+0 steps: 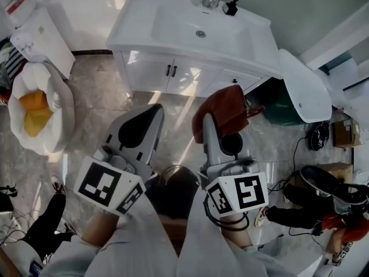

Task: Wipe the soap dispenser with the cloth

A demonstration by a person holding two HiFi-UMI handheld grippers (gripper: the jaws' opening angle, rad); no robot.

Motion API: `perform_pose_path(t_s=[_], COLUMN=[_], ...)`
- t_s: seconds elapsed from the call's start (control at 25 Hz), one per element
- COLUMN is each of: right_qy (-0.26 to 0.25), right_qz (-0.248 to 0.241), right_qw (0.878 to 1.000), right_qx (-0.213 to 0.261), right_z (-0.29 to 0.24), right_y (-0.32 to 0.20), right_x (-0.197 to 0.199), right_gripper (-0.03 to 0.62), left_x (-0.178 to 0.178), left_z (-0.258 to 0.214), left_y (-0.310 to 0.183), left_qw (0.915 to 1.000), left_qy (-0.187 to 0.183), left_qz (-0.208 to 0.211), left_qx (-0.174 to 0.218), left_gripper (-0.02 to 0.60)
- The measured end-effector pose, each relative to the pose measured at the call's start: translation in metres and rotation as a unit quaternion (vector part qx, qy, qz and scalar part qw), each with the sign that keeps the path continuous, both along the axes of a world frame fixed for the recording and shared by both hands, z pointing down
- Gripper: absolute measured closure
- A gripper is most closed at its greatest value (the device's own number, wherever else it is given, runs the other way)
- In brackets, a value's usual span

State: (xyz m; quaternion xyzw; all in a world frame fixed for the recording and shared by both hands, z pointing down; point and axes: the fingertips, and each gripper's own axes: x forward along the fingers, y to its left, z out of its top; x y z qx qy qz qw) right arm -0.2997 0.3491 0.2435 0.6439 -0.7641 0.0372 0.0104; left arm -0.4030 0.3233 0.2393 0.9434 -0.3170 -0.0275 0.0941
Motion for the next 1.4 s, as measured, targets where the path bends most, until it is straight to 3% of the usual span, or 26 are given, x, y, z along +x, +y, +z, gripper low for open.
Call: perform_pose_path(t_s=[0.52, 1.4], right_qy=[-0.002, -0.014], right_qz=[0.019, -0.024], right_qw=[1.000, 0.999], right_qx=[-0.003, -0.018], right_z=[0.005, 0.010], right_y=[-0.003, -0.070], right_x=[0.032, 0.196], right_gripper=[0.539, 0.539], left_x=[0.031, 0.192], left_z=[0.005, 0.004], left_y=[-0.008, -0.064], left_qw=[0.9999, 0.9996], left_qy=[-0.002, -0.013], left_qz=[0.015, -0.024], left_qx=[-0.006, -0.012], left_gripper=[0.584, 0.584])
